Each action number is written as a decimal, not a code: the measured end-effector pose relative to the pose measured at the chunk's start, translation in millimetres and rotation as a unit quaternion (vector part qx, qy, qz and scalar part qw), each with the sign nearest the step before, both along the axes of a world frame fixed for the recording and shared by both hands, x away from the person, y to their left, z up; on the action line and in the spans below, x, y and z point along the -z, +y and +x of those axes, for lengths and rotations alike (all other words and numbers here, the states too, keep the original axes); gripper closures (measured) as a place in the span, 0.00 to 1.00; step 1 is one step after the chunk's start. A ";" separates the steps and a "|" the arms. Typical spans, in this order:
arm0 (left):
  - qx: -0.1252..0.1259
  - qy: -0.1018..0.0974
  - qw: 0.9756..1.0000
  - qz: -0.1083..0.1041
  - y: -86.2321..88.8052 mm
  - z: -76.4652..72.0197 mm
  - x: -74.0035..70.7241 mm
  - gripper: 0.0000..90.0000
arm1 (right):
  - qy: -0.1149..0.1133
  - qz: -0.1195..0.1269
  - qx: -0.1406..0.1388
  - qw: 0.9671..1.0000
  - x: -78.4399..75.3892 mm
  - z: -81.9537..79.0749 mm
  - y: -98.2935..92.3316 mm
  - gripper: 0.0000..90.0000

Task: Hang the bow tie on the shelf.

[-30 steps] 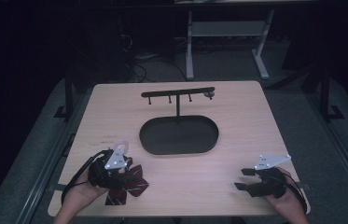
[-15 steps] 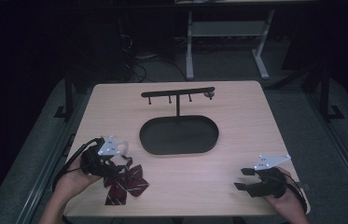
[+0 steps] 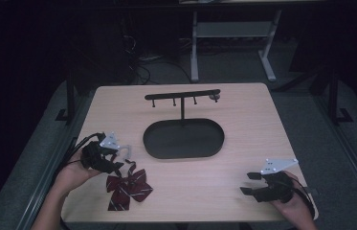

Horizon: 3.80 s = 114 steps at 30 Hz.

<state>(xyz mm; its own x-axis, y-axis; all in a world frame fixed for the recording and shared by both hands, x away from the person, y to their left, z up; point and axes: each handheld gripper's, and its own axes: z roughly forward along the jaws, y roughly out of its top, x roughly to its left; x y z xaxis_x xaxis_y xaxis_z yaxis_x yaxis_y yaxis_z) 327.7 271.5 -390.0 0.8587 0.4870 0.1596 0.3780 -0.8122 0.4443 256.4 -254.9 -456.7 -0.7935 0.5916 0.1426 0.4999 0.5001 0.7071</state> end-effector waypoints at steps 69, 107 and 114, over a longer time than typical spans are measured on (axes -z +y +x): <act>-0.050 0.114 0.990 0.060 18.8 58.4 37.9 0.97 | -0.013 0.001 0.003 1.000 -4.3 -2.0 -3.8 0.39; -0.010 0.103 0.993 0.050 12.7 39.4 12.8 0.97 | -0.007 0.009 0.013 1.000 -2.9 -1.7 -8.4 0.39; 0.003 0.097 0.994 0.054 8.6 35.9 5.2 0.97 | -0.005 0.009 0.016 1.000 -2.7 -1.8 -7.8 0.39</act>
<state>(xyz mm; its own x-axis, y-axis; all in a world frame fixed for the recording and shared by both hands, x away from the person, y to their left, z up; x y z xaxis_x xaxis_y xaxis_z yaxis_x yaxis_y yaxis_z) 363.6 280.1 -395.2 0.8808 0.4716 0.0422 0.4437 -0.8532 0.2744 254.6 -262.7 -453.9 -0.7753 0.6148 0.1450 0.5080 0.4704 0.7216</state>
